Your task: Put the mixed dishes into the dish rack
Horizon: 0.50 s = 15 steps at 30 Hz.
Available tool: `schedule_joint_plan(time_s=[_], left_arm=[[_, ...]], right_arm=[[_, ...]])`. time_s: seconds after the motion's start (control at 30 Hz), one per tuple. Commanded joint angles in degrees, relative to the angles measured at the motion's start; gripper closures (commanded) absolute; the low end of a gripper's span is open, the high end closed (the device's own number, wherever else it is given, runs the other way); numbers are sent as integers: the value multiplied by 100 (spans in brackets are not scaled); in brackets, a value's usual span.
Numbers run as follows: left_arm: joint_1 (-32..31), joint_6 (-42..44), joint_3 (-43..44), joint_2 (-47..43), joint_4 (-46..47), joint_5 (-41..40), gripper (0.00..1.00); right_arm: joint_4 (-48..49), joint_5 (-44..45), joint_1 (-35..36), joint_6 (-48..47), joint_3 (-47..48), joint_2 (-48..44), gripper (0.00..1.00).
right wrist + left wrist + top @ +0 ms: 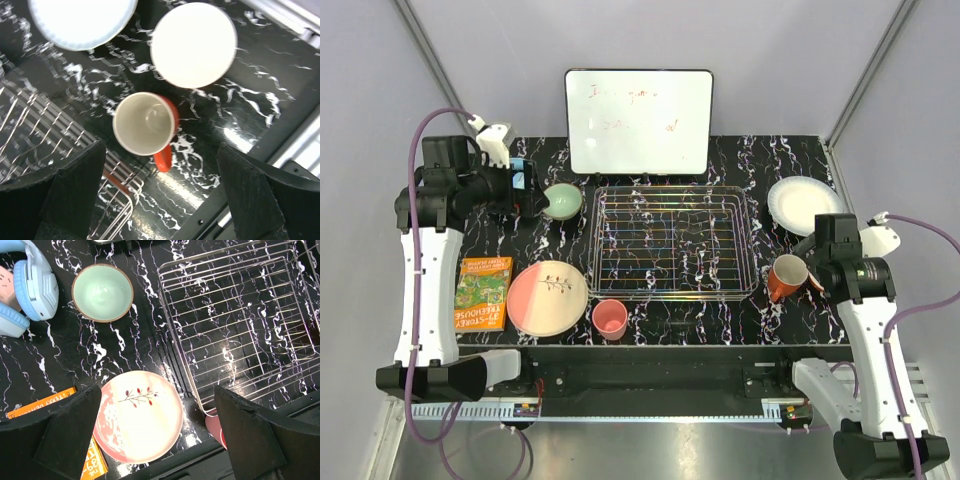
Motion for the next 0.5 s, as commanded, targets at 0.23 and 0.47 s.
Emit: schedule_joint_plan(time_s=[0.23,0.47], left_arm=[[123,-1,122,126,304,139,1],[158,131,176,223,304,-28,1]], right_arm=[[-712,1157,-225,855,-36,767,0],[-405,954,-1402,837,-11,1260,2]])
